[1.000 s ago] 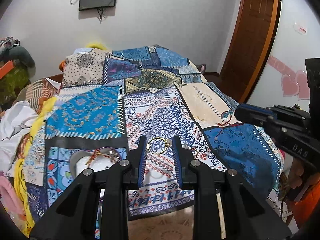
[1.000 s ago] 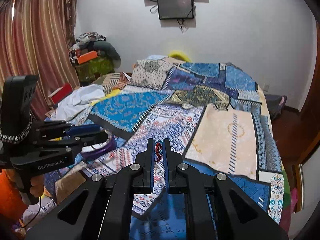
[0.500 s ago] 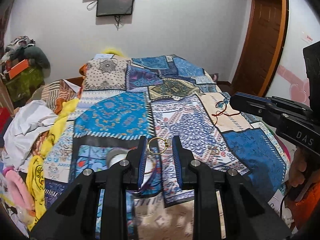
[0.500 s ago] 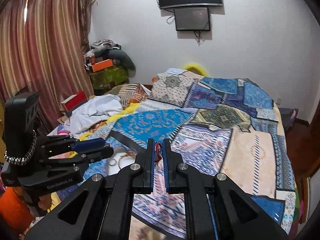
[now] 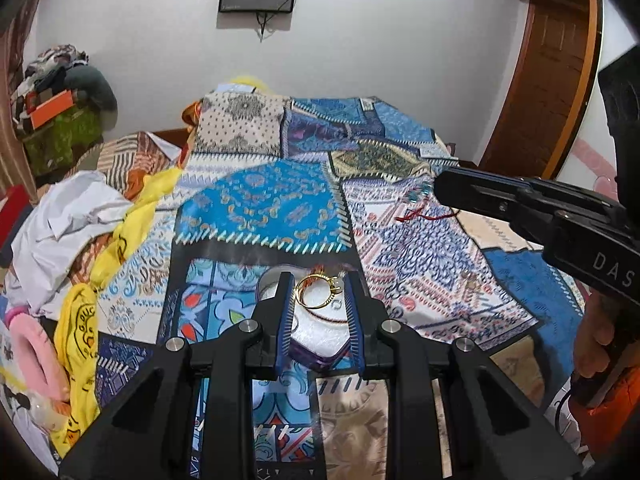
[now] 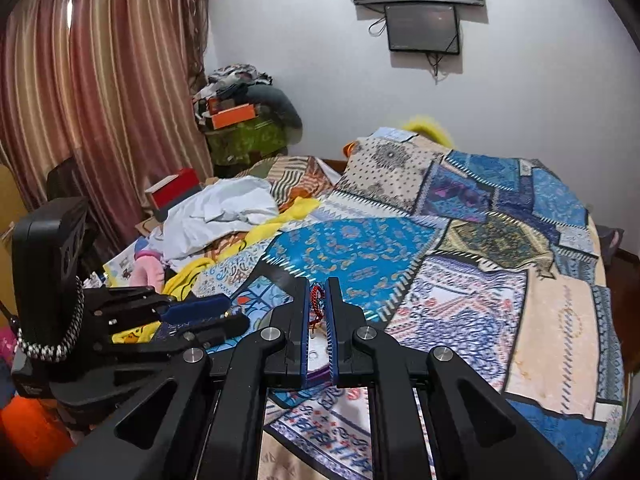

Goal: Organize jewelry
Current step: 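Carry the gold ring and red bracelet in both grippers over the heart tin, then open the left gripper over the tin while the right gripper releases the bracelet into it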

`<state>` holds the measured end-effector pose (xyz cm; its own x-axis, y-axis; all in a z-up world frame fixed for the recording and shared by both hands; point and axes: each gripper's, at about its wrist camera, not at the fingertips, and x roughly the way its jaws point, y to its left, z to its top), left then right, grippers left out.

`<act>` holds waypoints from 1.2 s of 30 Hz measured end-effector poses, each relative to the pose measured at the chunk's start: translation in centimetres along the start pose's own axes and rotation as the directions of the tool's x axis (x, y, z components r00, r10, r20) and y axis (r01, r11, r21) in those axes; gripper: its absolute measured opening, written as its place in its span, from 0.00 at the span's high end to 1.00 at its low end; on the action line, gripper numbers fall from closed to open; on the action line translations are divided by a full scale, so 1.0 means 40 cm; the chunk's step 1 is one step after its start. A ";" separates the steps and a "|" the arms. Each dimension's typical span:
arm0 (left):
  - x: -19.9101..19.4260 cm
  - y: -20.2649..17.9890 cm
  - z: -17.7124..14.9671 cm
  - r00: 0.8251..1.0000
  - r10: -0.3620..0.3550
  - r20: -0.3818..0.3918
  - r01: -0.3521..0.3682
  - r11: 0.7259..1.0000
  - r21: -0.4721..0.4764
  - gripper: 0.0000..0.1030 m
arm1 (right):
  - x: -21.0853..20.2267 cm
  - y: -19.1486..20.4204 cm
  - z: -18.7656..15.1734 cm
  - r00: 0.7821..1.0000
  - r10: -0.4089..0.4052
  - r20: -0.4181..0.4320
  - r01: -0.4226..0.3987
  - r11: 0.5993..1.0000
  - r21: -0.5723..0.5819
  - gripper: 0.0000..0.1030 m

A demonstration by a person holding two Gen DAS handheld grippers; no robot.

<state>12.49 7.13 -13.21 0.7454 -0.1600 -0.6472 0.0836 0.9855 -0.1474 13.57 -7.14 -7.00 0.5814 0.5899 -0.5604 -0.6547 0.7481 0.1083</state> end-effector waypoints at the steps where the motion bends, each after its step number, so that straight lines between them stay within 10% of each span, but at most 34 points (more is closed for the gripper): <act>1: 0.008 0.002 -0.004 1.000 -0.003 -0.007 0.003 1.000 -0.004 0.77 | 0.011 0.004 -0.001 1.000 0.005 -0.009 -0.005 1.000 -0.002 0.94; 28: 0.139 0.034 -0.053 0.993 -0.024 -0.114 0.024 1.000 -0.004 0.77 | 0.206 0.031 -0.053 0.974 0.037 -0.225 -0.035 0.999 0.013 0.93; 36: 0.106 0.041 -0.040 0.995 -0.001 -0.099 -0.001 1.000 -0.016 0.75 | 0.161 0.039 -0.037 0.985 -0.012 -0.172 0.012 1.000 -0.006 0.65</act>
<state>14.72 7.98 -17.37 0.6765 -0.1657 -0.7176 0.0727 0.9846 -0.1589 15.58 -2.63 -11.65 0.4977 0.5195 -0.6946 -0.6508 0.7531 0.0969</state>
